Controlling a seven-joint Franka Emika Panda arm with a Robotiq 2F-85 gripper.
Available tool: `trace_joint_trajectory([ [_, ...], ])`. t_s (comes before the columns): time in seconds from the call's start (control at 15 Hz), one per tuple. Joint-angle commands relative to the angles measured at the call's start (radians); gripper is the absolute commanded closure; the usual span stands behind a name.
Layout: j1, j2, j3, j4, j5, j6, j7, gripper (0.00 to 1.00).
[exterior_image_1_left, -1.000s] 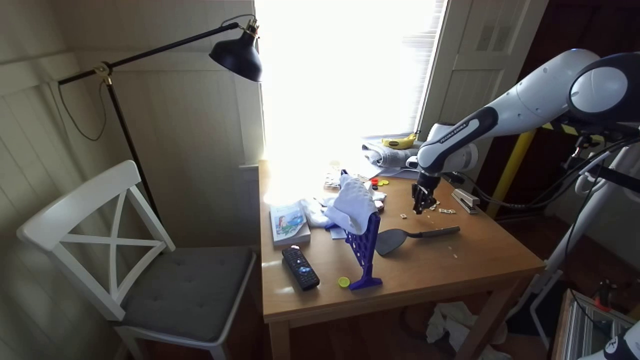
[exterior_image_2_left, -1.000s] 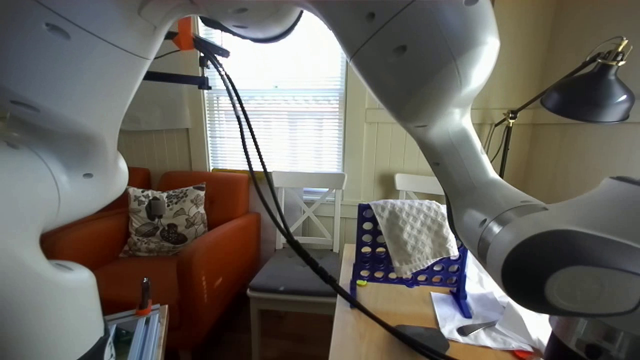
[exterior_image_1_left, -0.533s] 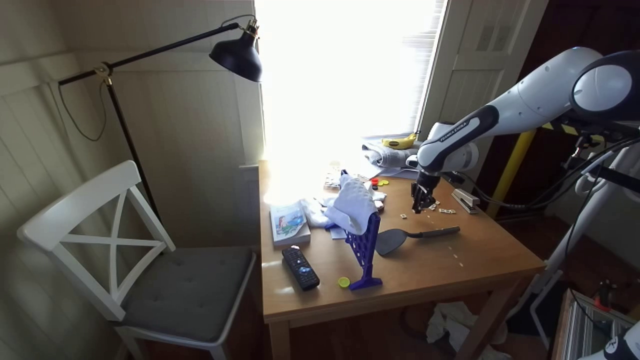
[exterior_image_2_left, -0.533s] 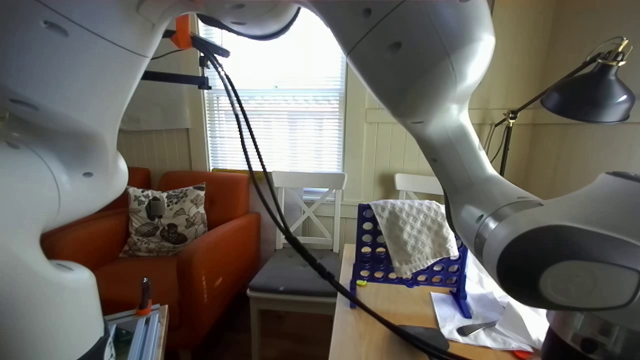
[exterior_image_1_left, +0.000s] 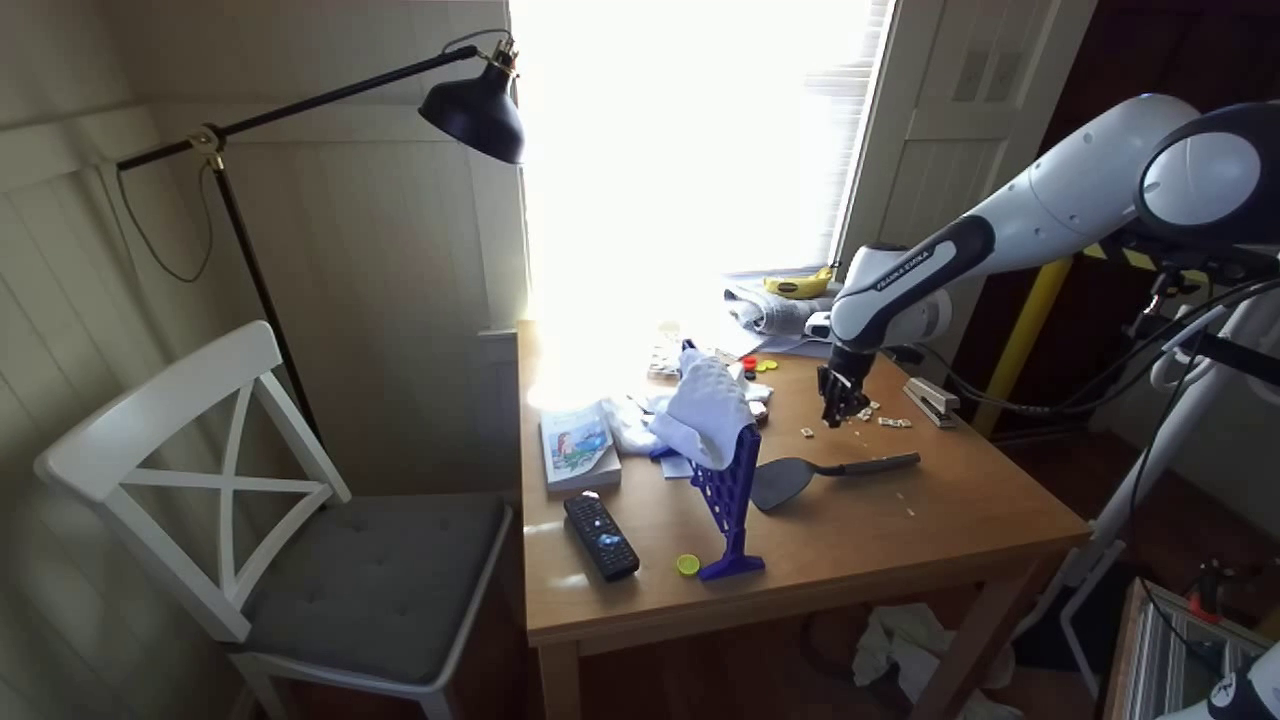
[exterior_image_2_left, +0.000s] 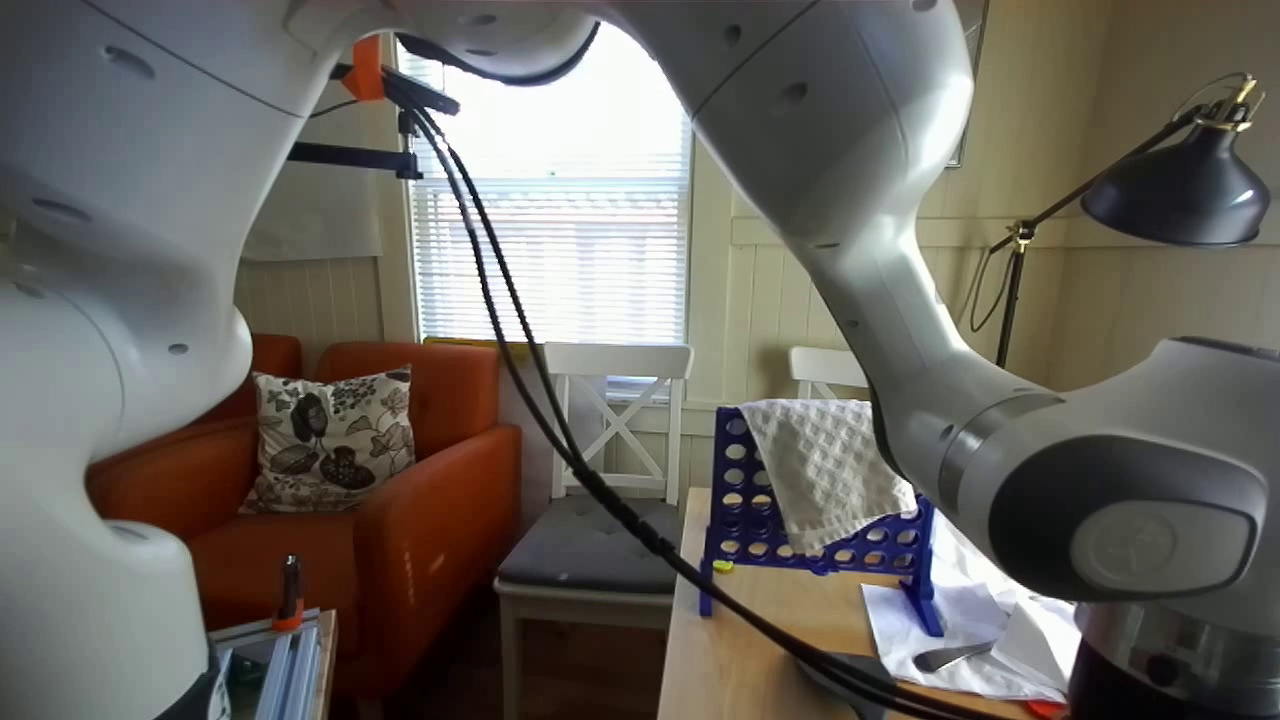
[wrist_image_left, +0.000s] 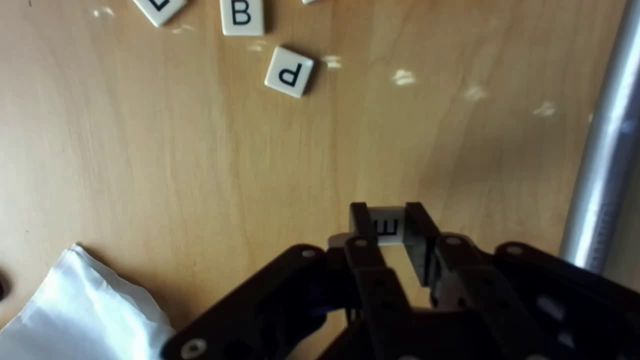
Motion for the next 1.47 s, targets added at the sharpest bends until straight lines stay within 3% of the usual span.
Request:
trace_joint_trajectory([
  [0.0,0.03,0.019,-0.02,0.022,-0.044,0.004,-0.004,0.95],
  [0.47,0.033,0.049,-0.034,0.034,-0.078,0.008,-0.014,0.95],
  [0.53,-0.003,0.072,-0.039,0.063,-0.076,0.008,-0.054,0.95],
  [0.87,-0.025,0.104,-0.045,0.115,-0.063,0.008,-0.088,0.95],
  [1.07,-0.021,0.104,-0.042,0.124,-0.058,-0.02,-0.078,0.95],
  [1.4,0.017,0.065,-0.022,0.042,-0.032,0.026,0.017,0.95],
])
